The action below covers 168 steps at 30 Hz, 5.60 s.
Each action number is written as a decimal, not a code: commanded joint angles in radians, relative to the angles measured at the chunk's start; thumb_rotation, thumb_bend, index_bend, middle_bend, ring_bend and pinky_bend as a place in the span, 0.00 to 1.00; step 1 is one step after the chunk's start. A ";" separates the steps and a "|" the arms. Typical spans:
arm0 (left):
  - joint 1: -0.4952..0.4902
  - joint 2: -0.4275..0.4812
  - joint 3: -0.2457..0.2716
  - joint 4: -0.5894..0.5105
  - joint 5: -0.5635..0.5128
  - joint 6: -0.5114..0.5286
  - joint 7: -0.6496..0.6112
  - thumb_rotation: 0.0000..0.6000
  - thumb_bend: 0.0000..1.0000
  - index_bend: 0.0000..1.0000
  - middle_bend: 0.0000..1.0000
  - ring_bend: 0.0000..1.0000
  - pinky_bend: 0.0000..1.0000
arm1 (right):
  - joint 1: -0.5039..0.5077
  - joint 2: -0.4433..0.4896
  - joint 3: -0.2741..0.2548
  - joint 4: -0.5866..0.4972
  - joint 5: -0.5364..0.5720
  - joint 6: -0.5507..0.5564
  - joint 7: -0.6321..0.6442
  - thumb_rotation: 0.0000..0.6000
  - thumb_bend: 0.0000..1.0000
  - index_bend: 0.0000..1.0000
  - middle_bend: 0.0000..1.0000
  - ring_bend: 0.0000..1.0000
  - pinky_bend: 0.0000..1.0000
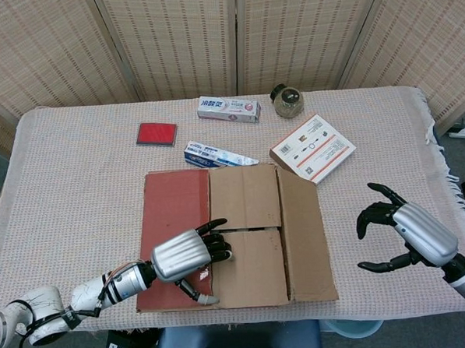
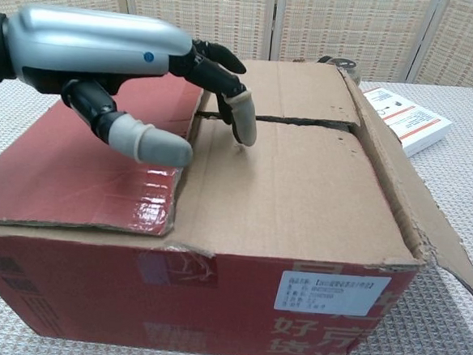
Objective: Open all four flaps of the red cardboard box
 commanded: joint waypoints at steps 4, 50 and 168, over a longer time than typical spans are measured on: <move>-0.009 0.000 0.010 0.003 -0.007 0.001 0.027 0.12 0.19 0.33 0.36 0.31 0.00 | -0.001 -0.005 -0.001 0.003 0.000 0.000 0.003 0.48 0.08 0.52 0.50 0.38 0.00; 0.172 0.282 0.015 -0.073 -0.030 0.389 -0.018 0.12 0.19 0.51 0.55 0.48 0.00 | -0.035 -0.014 -0.002 0.028 0.003 0.069 0.040 0.48 0.08 0.53 0.50 0.38 0.00; 0.369 0.241 -0.022 -0.048 -0.308 0.268 0.160 0.64 0.29 0.16 0.35 0.31 0.00 | 0.434 -0.605 0.394 0.201 0.492 -0.249 -0.741 1.00 0.26 0.03 0.15 0.20 0.10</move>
